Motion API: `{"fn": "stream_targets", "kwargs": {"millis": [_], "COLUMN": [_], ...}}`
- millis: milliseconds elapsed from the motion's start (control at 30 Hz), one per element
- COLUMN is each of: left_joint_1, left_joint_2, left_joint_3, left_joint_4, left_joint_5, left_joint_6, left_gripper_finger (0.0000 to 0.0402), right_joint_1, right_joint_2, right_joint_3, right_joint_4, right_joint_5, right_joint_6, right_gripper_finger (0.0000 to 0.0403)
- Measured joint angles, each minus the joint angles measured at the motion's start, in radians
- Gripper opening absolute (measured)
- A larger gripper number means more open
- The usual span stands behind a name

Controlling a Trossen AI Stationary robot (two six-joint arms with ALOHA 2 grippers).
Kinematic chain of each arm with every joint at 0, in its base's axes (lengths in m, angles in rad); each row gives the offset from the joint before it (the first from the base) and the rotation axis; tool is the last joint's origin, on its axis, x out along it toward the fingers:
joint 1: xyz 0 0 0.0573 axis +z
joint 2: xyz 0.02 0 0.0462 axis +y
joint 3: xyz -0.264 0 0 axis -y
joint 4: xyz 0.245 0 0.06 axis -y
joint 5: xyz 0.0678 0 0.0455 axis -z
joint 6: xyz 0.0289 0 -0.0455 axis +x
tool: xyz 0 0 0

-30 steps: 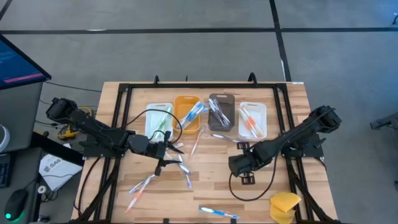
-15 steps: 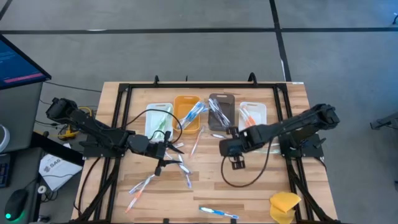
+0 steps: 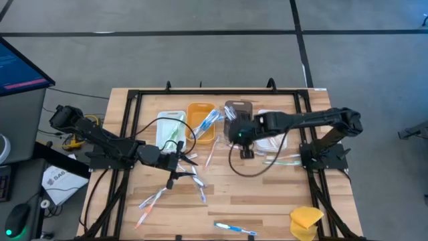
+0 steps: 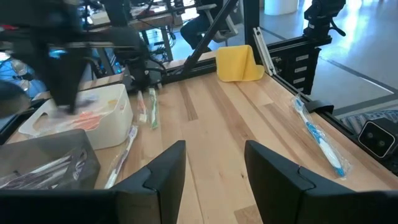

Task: Pick & Place Toothbrushes
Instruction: Put the purple toothbrush into the black transparent bin

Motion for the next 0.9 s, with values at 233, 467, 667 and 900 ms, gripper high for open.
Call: {"fn": "stream_targets", "kwargs": {"millis": [233, 467, 667, 900], "left_joint_1": [0.000, 0.000, 0.000, 0.000], "left_joint_2": [0.000, 0.000, 0.000, 0.000], "left_joint_3": [0.000, 0.000, 0.000, -0.001], "left_joint_4": [0.000, 0.000, -0.001, -0.002], "left_joint_5": [0.000, 0.000, 0.000, 0.000], "left_joint_6": [0.000, 0.000, 0.000, -0.007], "left_gripper_finger": [0.0158, 0.0158, 0.0158, 0.0158], "right_joint_1": [-0.111, -0.204, -0.258, -0.317], "right_joint_2": [0.000, 0.000, 0.027, 0.098], "right_joint_3": [0.033, 0.034, 0.033, 0.035], "right_joint_4": [0.120, 0.172, 0.247, 0.270], "right_joint_5": [0.014, 0.014, 0.011, -0.019], "right_joint_6": [0.103, 0.242, 0.273, 0.309], "right_gripper_finger": [0.0007, 0.0008, 0.0008, 0.0008]}}
